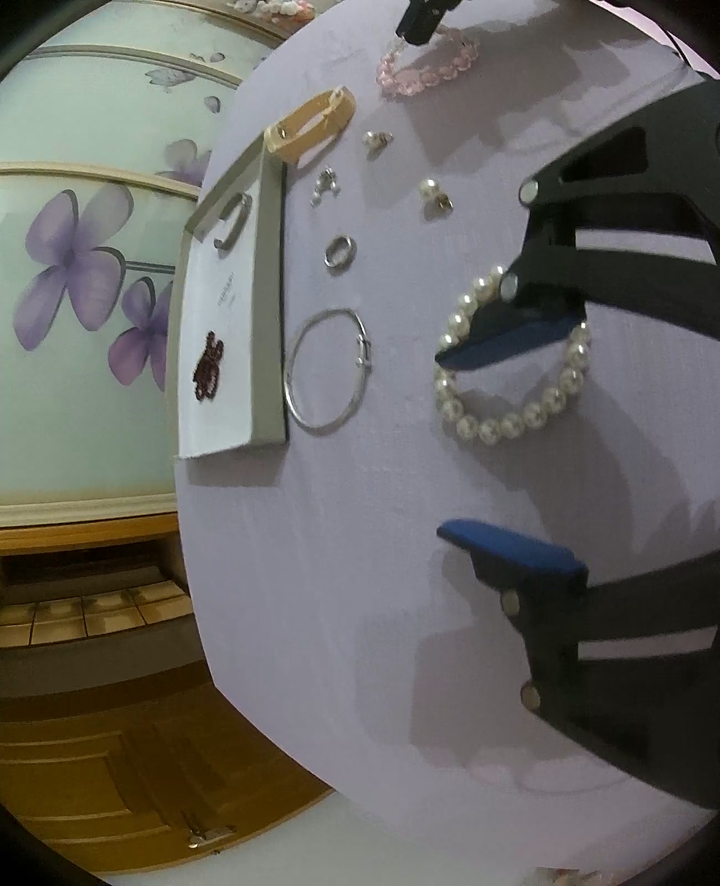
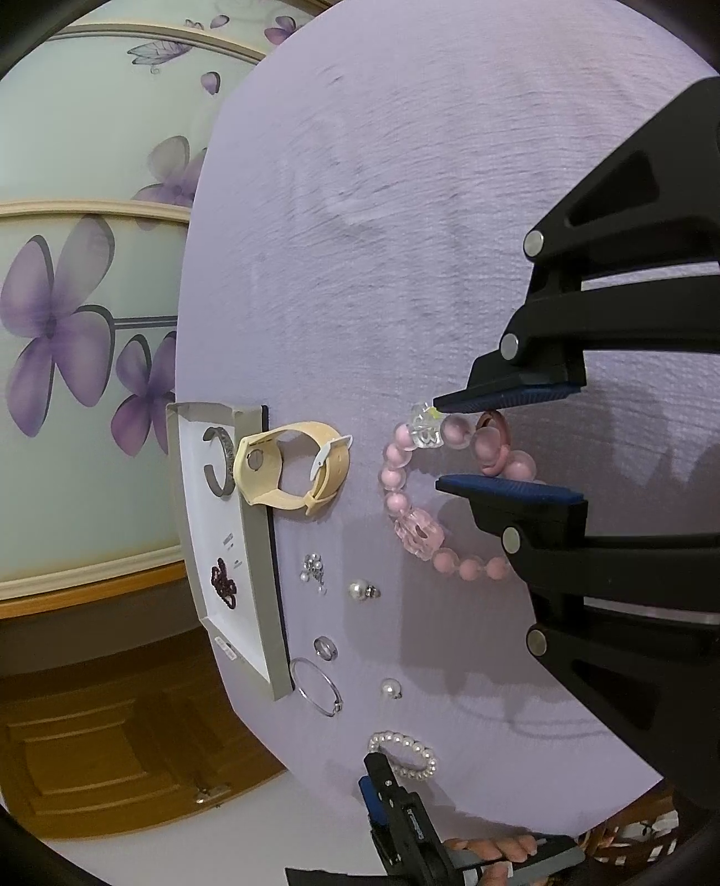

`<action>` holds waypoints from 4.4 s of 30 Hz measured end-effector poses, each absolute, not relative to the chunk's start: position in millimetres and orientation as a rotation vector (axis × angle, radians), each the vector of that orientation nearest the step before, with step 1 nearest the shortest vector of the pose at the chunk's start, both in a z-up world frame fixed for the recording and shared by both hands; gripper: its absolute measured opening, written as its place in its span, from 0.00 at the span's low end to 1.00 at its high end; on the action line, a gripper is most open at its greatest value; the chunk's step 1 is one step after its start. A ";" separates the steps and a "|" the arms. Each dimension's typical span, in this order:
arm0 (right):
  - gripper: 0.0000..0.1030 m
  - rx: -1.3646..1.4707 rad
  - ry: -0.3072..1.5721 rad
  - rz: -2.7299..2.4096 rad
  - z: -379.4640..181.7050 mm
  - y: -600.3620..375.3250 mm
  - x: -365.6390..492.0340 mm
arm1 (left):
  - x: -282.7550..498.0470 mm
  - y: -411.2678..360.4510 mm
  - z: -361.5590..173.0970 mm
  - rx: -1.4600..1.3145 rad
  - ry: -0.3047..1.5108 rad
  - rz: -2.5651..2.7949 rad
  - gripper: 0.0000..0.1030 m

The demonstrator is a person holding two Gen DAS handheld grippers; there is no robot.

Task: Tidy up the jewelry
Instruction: 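Grasp the pearl bracelet with the left tool while the right tool holds the pink bracelet, then carry both bracelets into the white tray and open both tools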

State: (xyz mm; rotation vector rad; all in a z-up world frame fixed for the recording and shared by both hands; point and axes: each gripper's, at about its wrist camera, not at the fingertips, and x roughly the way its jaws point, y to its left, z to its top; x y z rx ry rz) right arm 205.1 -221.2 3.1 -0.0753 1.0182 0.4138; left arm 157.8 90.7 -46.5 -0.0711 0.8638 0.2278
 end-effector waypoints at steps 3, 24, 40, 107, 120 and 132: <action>0.23 -0.072 1.021 0.413 2.7 -221.4 206.0 | 162.1 93.3 -51.4 -0.083 0.900 0.213 0.37; 0.23 -0.053 0.974 0.446 17.5 -217.8 205.5 | 178.2 66.6 -35.7 0.061 0.841 0.179 0.09; 0.23 -0.034 0.850 0.540 47.6 -201.6 199.8 | 182.5 43.3 21.9 0.099 0.657 0.158 0.09; 0.23 -0.090 0.826 0.629 16.6 -102.2 386.0 | 392.0 81.7 18.3 -0.001 0.647 0.112 0.09; 0.57 -0.073 0.814 0.653 21.8 -109.3 373.8 | 401.5 78.6 8.2 -0.006 0.668 0.111 0.10; 0.57 -0.059 0.795 0.630 42.0 -136.2 337.9 | 358.1 88.7 20.1 -0.010 0.620 0.147 0.46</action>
